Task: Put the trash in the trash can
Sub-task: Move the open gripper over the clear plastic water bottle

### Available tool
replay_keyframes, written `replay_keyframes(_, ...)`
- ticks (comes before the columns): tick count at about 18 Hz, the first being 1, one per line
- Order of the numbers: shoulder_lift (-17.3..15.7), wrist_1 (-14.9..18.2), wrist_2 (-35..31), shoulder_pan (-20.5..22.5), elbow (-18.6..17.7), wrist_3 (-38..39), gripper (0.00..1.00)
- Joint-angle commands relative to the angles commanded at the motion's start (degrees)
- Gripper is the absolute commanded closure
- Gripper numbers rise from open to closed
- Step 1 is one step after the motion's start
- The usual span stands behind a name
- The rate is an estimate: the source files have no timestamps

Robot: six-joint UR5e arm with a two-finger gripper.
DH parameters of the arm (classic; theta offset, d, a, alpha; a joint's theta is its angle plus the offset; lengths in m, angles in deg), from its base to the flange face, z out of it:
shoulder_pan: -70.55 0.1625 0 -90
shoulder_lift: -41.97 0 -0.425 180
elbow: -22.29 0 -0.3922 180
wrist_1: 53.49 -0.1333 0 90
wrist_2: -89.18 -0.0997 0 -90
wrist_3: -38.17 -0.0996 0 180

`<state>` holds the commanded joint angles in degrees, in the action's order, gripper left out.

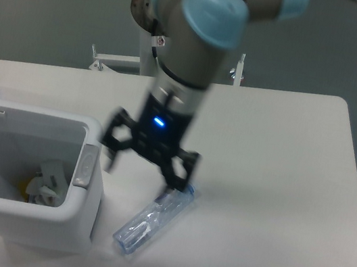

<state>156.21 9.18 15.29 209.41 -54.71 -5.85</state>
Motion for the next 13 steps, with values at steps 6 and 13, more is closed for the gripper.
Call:
replay_keyframes(6, 7.8, -0.4, -6.2, -0.6, 0.1, -5.2, 0.0)
replay_keyframes(13, 10.6, 0.3, -6.6, -4.0, 0.8, -5.3, 0.0)
